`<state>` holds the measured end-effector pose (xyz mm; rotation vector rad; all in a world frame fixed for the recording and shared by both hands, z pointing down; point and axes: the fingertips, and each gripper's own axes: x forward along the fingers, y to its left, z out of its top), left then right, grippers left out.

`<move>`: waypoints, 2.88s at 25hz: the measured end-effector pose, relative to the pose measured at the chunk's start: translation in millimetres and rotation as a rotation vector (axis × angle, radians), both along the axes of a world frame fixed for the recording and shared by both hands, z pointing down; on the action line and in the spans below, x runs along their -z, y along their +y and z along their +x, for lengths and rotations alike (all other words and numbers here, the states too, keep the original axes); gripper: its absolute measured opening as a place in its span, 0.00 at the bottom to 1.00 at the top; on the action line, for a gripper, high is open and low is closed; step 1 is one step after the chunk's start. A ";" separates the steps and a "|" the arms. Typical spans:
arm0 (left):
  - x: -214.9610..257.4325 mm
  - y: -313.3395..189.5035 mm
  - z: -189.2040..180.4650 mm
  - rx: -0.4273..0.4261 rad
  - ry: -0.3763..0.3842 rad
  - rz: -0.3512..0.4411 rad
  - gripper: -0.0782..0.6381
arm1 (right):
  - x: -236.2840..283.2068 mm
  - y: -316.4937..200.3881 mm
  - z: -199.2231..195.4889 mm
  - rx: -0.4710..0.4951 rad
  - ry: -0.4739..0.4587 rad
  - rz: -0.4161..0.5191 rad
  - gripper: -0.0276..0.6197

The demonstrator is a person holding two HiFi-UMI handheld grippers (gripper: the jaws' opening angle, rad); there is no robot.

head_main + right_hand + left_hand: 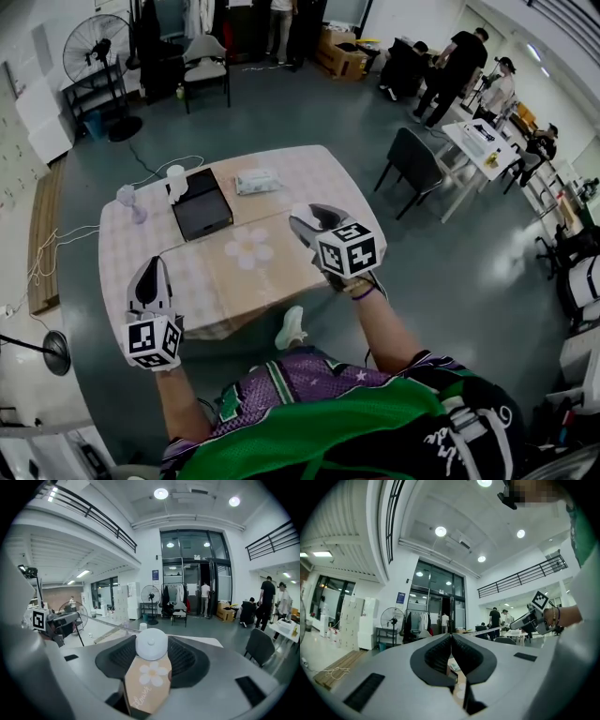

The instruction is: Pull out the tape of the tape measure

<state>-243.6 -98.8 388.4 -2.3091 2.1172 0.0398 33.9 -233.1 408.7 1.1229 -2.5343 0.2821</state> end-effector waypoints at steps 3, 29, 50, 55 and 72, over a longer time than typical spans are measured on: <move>-2.7 0.4 -12.8 0.017 0.011 -0.003 0.15 | 0.0 -4.7 7.8 -0.026 -0.001 -0.002 0.38; -73.6 -67.9 -10.5 0.015 0.072 -0.140 0.15 | -91.7 -62.7 19.0 -0.075 0.007 -0.151 0.38; -201.6 -136.1 -51.2 0.105 0.156 -0.350 0.15 | -232.1 -138.1 -23.1 0.001 -0.004 -0.275 0.38; -228.0 -153.6 -56.8 0.116 0.152 -0.379 0.15 | -259.7 -151.6 -27.7 0.023 0.034 -0.276 0.38; -345.4 -171.8 -60.2 0.191 0.194 -0.602 0.15 | -360.3 -165.6 -28.4 0.073 0.103 -0.377 0.38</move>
